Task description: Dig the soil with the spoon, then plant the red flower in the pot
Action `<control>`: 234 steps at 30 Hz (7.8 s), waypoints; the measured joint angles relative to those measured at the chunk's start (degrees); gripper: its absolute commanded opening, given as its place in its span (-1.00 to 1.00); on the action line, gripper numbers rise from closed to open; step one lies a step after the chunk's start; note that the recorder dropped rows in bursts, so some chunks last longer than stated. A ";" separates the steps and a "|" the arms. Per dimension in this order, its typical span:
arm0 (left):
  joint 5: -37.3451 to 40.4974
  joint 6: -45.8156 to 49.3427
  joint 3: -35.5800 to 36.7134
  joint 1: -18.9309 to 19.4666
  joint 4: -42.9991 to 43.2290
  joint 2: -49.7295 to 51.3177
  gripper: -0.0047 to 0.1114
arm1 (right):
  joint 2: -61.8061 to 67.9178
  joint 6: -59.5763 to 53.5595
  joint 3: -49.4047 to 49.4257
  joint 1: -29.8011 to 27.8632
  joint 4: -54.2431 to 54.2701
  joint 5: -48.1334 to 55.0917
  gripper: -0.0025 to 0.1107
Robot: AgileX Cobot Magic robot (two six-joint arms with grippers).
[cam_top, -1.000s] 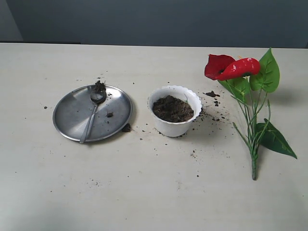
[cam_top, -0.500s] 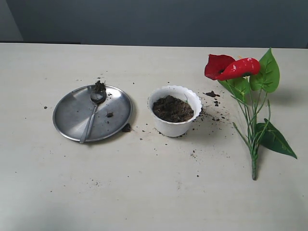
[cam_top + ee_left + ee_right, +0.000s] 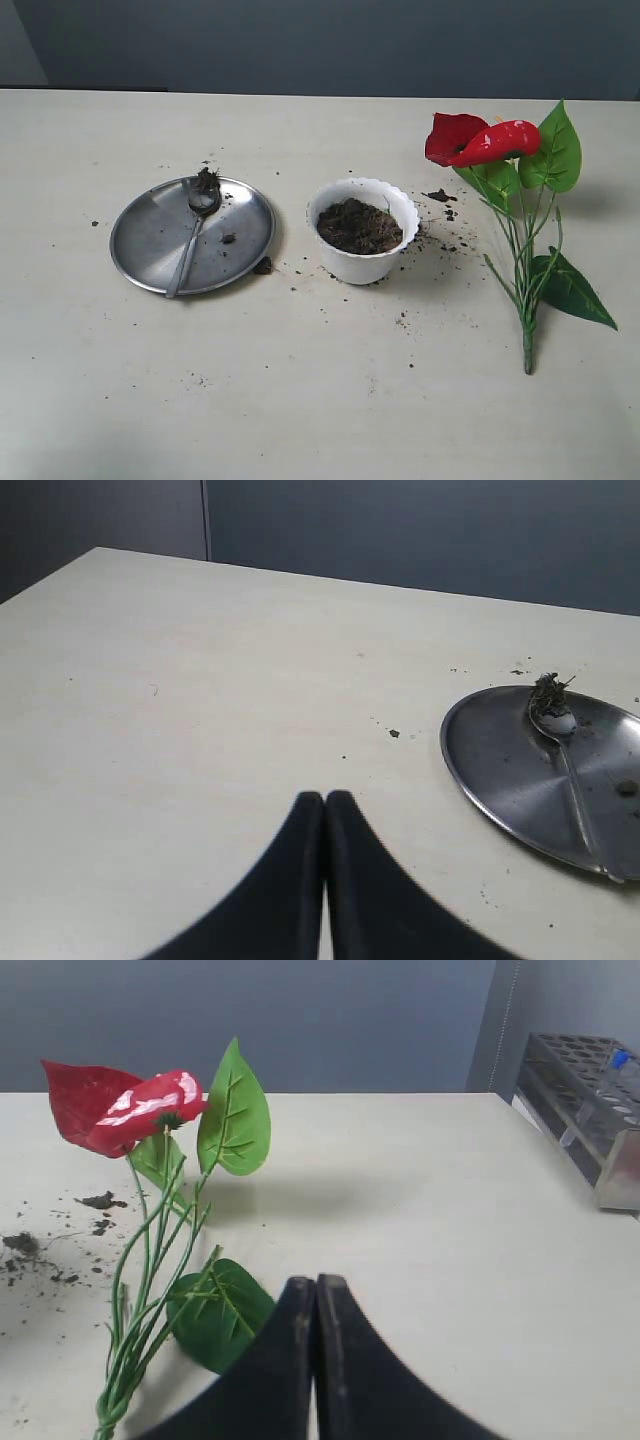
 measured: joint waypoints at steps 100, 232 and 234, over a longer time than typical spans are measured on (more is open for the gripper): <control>-0.81 9.55 0.00 0.00 -5.08 0.00 -0.91 | 0.00 0.00 0.00 0.00 -0.11 0.00 -0.97; -0.81 9.55 0.00 0.00 -5.08 0.00 -0.91 | 115.97 15.17 -99.32 19.89 -9.49 51.04 0.41; -0.81 9.55 0.00 0.00 -5.08 0.00 -0.91 | 116.23 15.73 -99.01 19.89 -9.49 51.04 0.41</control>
